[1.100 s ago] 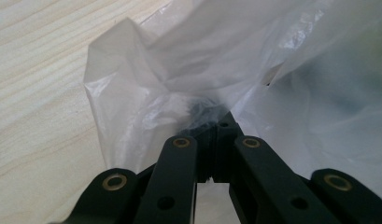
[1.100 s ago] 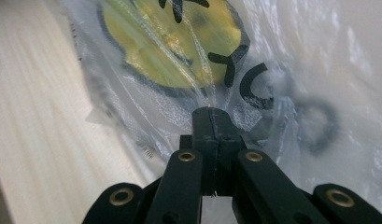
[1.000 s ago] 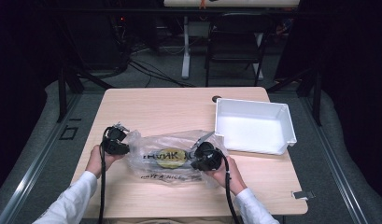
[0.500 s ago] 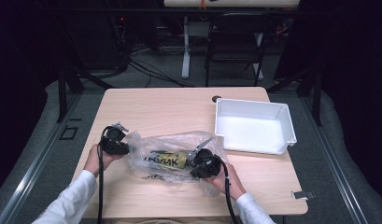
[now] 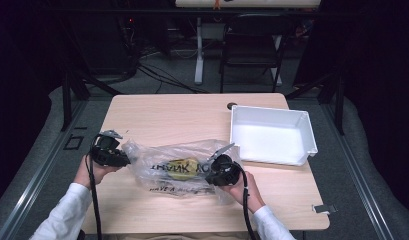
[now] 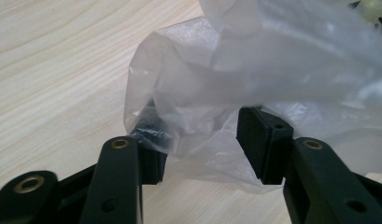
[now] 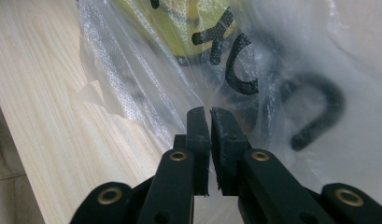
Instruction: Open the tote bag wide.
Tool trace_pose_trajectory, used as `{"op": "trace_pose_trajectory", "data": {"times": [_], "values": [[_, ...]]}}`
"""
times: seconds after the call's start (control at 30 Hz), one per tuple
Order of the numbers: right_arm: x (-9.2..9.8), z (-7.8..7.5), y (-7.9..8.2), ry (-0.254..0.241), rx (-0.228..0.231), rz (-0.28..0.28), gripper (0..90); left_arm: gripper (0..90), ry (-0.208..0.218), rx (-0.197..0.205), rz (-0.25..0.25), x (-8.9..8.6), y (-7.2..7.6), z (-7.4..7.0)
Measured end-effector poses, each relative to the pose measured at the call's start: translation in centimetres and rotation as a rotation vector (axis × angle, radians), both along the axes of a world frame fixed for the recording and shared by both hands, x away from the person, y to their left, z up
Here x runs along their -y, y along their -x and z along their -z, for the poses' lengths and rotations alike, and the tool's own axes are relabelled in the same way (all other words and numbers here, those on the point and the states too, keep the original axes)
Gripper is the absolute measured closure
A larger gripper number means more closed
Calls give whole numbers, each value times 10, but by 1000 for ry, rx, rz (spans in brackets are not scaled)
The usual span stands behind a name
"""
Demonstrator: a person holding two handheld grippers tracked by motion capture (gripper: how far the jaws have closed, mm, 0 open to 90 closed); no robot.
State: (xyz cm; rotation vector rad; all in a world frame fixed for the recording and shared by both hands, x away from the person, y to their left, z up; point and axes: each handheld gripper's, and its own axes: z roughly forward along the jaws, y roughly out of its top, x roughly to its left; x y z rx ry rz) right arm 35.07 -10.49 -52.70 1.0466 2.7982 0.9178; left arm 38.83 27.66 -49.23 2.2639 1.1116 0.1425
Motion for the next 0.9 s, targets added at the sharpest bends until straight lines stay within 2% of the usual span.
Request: {"op": "trace_pose_trajectory", "data": {"times": [0.07, 0.13, 0.17, 0.23, 0.27, 0.33, 0.4, 0.53, 0.6, 0.7, 0.8, 0.9], "values": [[-2, -2, -1, -2, 1, -14, 783, 571, 4, -3, -1, 0, 0, 1], [-6, -6, -1, -18, 26, -14, 744, 669, 3, -7, 15, 1, -1, 2], [-6, -6, -1, -18, 26, -14, 744, 669, -6, -4, 31, 2, -1, 1], [-10, -7, -2, -13, 54, -2, 752, 728, -3, -4, 49, 3, 0, 0], [-11, -7, -4, -4, 49, -5, 756, 741, -10, -4, 61, 2, 1, -1], [-12, -5, -6, -5, 42, -5, 777, 770, 1, 0, 74, -1, 3, -3], [-12, -5, -6, -1, 44, -1, 779, 772, 25, -2, 62, -5, 6, -6], [-9, -8, -5, -24, 63, 0, 766, 732, 33, -8, 55, -12, 11, -12], [-8, -12, -4, -32, 74, 5, 746, 653, 42, -12, 38, -16, 16, -18], [-4, -18, -5, -40, 96, 26, 707, 581, 74, 16, 28, -20, 27, -31], [0, -21, -9, -44, 111, 52, 670, 543, 108, 55, 60, -13, 38, -45], [4, -24, -12, -41, 127, 78, 643, 517, 138, 79, 120, 4, 44, -56]]}}
